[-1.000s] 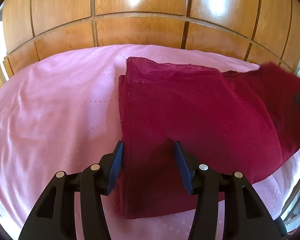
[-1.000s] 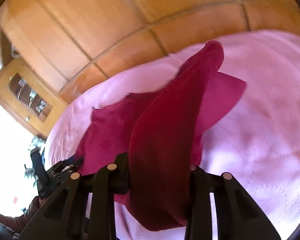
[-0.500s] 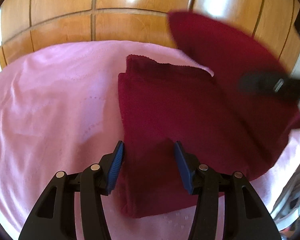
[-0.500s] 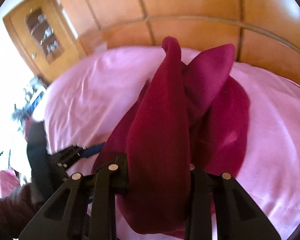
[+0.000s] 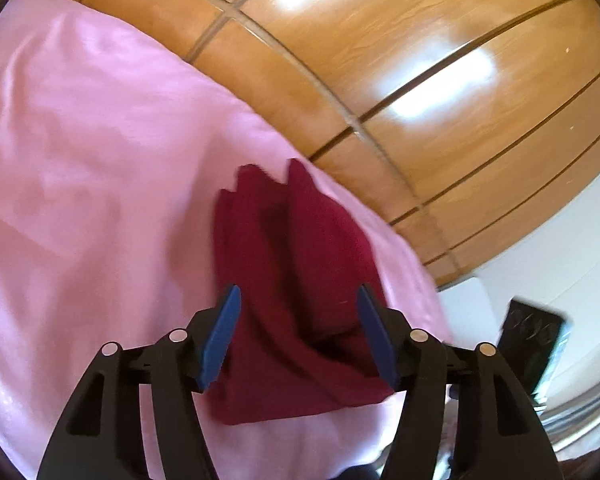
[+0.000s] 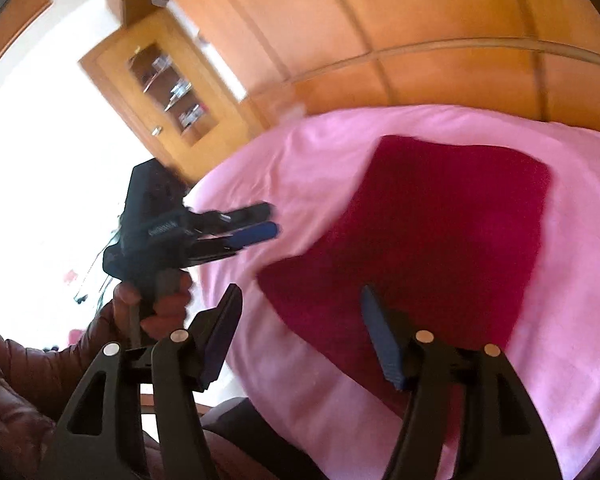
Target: Fold small clothes
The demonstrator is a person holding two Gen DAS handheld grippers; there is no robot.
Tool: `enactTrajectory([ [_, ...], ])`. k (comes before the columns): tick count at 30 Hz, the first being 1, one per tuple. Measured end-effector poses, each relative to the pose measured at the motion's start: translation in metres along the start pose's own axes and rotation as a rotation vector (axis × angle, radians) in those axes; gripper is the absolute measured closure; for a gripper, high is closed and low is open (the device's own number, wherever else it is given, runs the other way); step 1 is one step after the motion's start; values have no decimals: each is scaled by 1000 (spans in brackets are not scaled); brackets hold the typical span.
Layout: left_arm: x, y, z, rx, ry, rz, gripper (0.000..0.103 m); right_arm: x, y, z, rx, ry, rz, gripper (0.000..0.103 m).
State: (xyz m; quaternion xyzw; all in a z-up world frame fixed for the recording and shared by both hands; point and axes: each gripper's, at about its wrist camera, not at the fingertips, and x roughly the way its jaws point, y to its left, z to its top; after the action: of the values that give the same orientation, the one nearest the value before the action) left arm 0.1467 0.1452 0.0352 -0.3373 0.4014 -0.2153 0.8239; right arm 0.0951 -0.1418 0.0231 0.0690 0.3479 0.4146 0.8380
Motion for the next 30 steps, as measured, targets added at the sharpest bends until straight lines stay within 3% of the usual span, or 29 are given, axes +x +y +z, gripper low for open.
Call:
enactTrajectory([
  [2,7,-9,3,-9,23,-52,44,-10,-16,-10,43,-16,-40,45],
  [4,19,-21,5,-8,49,-80,35,-8,-26,-19,69,-10,-72,46],
  [8,54,-39,4,-20,165,-103,32,10,-24,-30,52,22,-103,45],
  [9,60,-42,1,-10,185,-83,32,16,-20,-31,35,34,-107,45],
  [10,69,-47,-2,21,199,-10,32,25,-15,-33,20,50,-106,45],
  [11,75,-49,-4,52,211,55,50,34,-10,-35,4,67,-101,44],
  [13,83,-52,-16,131,234,189,72,50,-1,-40,-37,95,-114,43],
  [14,82,-50,-21,152,228,243,78,52,1,-43,-54,110,-112,41],
  [16,77,-33,-29,144,218,288,80,57,6,-50,-93,141,-96,40],
  [20,61,-11,-39,73,165,221,78,39,-3,-46,-73,145,-16,34],
  [23,65,-23,-44,146,149,266,73,5,-29,-28,25,42,13,19],
  [24,62,-27,-48,171,148,281,68,-5,-40,-22,65,2,9,11],
  [26,61,-37,-44,214,135,316,66,-22,-71,-12,180,-83,-17,10],
  [29,57,-39,-39,224,112,333,65,-15,-115,2,299,-121,-77,10],
  [30,54,-38,-37,216,102,333,56,-9,-127,6,328,-121,-78,10],
])
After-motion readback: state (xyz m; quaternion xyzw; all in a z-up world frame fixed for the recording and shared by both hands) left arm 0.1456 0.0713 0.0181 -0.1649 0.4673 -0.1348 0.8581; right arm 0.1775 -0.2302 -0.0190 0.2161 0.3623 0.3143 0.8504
